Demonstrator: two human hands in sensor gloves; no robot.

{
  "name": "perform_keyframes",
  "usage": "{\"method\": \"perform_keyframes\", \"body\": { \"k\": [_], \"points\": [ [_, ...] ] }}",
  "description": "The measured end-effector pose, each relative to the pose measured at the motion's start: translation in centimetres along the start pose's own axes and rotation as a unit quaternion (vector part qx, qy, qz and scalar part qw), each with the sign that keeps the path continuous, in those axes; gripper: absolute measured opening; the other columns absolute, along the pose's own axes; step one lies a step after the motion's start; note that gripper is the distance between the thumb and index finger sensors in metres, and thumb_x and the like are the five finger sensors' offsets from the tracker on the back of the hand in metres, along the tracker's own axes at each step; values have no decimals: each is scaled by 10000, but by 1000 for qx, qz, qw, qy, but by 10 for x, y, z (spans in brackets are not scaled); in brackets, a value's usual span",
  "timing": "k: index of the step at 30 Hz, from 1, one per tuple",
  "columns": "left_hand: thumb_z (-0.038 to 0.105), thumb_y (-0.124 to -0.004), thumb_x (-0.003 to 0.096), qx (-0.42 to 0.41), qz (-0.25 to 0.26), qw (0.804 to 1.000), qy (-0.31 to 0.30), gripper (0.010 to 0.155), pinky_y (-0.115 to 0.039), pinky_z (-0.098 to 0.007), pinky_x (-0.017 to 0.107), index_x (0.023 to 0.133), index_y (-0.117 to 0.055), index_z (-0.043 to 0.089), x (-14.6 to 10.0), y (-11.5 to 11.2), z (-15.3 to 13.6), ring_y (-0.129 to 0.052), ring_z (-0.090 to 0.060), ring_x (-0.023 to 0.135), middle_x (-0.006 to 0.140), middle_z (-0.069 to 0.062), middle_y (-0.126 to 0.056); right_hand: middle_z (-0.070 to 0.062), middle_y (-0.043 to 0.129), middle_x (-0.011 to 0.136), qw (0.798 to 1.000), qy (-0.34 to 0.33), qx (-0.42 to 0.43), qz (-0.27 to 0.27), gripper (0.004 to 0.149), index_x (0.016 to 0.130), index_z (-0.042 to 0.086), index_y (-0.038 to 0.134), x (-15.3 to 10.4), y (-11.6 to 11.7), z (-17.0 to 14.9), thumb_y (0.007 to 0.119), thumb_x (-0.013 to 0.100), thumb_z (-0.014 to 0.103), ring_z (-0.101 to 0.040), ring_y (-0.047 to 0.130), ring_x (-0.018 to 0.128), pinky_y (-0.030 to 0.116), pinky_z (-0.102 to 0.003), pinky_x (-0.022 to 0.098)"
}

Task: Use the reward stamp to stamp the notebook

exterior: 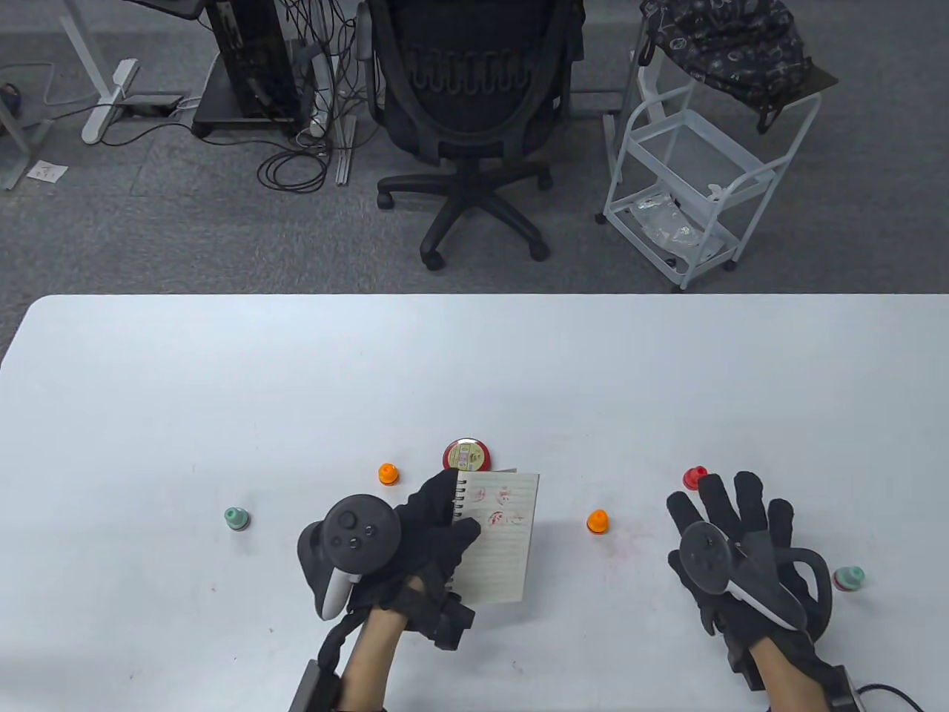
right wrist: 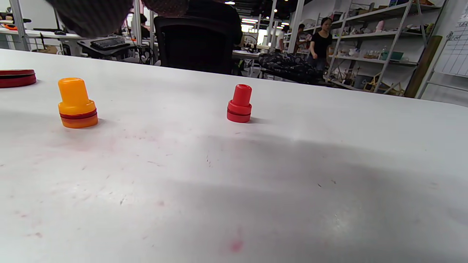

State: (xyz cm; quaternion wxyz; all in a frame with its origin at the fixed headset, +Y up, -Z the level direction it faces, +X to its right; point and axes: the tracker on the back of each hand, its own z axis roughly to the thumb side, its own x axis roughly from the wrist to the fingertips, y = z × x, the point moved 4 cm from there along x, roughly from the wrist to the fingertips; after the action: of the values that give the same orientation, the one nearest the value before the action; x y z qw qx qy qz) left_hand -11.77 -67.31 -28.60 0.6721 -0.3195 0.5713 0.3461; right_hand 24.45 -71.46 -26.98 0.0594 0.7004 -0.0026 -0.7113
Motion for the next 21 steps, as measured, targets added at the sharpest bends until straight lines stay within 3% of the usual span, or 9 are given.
{"method": "perform_keyframes", "body": {
  "k": [2,7,11,15,21],
  "points": [
    [296,-908,406,-8,-12,999,50,745,-806,-535,483,1040,-652,-1,3,-18,-12,-1014,-275,388,646,11,-974,6,188,1158,1000,-2,-3,1,711,1041,384,359,0,0,1,656,414,541,-431,59,1061,215,-714,748],
    [300,-907,413,9,-31,995,92,814,-814,-532,476,1066,-561,-43,6,-52,-33,-1022,-268,395,658,9,-969,6,191,1159,1000,-2,-22,-2,706,1040,387,367,1,0,4,657,414,540,-431,62,1062,218,-712,751],
    [298,-905,419,40,-38,992,117,824,-812,-537,475,1072,-539,-47,8,-60,-49,-1022,-272,403,667,0,-965,5,195,1159,1000,-10,-24,-3,701,1039,388,374,1,0,8,656,415,539,-431,65,1062,222,-710,752],
    [311,-886,441,169,-56,977,118,843,-802,-538,484,1090,-485,-48,8,-63,-57,-1010,-277,428,701,-3,-939,5,196,1158,999,-16,-34,5,704,1040,386,371,2,4,14,656,414,539,-429,68,1063,226,-709,752],
    [358,-877,452,295,-76,948,91,878,-817,-499,442,1105,-439,-34,8,-73,-55,-990,-240,373,713,0,-920,4,202,1158,999,-16,-31,7,700,1038,386,377,1,3,14,656,414,538,-430,77,1064,234,-706,754]
  ]
}}
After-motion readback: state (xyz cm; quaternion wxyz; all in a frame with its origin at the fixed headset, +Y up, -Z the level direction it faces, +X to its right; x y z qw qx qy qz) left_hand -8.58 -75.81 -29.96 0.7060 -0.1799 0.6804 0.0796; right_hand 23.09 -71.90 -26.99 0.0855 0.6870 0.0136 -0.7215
